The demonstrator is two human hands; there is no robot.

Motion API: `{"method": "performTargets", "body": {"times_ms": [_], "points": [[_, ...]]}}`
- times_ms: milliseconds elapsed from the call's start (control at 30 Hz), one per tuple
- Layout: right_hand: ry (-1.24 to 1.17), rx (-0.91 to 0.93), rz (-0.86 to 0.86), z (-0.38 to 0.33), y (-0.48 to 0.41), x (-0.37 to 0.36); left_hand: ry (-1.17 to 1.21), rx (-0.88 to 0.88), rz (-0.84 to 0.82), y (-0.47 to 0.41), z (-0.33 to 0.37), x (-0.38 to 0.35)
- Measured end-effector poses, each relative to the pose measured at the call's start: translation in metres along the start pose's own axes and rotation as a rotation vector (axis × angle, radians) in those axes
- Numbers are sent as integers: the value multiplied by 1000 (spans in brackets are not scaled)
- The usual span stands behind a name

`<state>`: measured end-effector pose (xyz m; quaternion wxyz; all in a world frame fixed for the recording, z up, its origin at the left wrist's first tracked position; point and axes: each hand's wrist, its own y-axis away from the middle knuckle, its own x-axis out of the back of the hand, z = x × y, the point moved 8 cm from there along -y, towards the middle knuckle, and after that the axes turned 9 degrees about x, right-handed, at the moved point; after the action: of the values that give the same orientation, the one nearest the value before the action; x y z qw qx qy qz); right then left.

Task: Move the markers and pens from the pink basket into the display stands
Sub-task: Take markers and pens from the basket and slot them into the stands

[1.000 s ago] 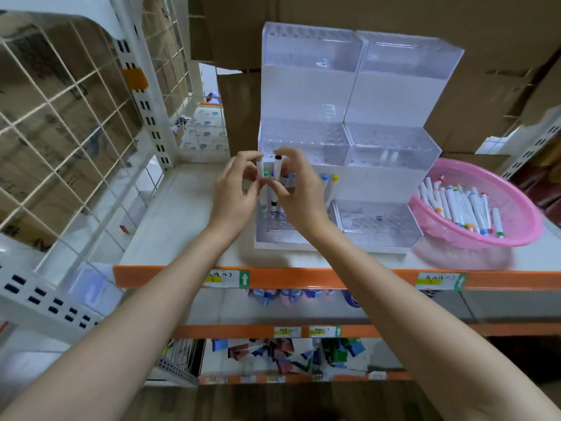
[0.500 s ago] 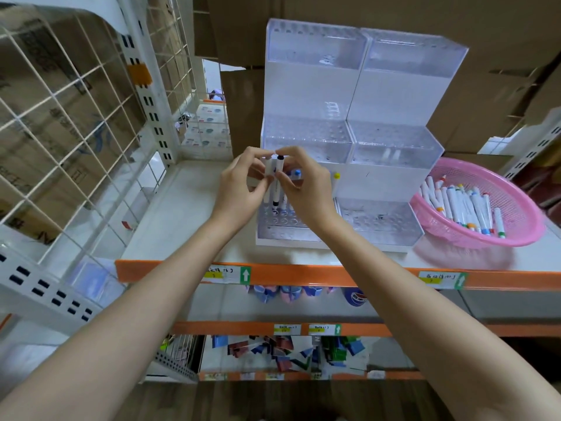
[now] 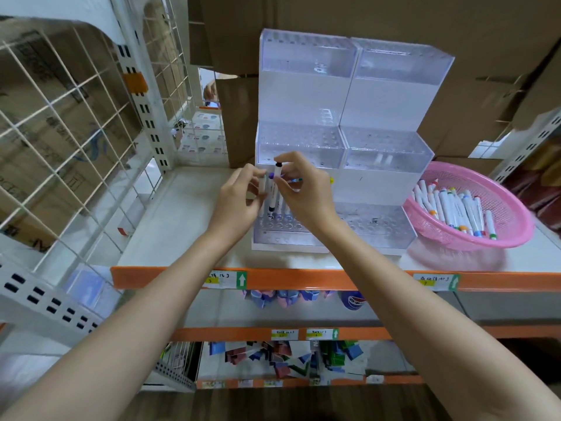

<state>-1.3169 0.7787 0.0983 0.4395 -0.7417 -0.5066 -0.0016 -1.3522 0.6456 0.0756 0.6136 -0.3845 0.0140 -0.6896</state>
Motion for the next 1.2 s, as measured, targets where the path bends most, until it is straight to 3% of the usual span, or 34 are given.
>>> {"method": "performTargets", "body": {"times_ms": [333,733,967,1200], "points": [[39,38,-67,-5,-1,-6,43,70,-43,6,-10,-3],[151,104,-190,6,12,-23,-89,-73,-68,4,2,-1],[182,117,-159,13,14,-23,-261,-180,-88,6,9,3],[439,350,-57,-6,9,-7,-317,-204,-59,6,14,6]]}}
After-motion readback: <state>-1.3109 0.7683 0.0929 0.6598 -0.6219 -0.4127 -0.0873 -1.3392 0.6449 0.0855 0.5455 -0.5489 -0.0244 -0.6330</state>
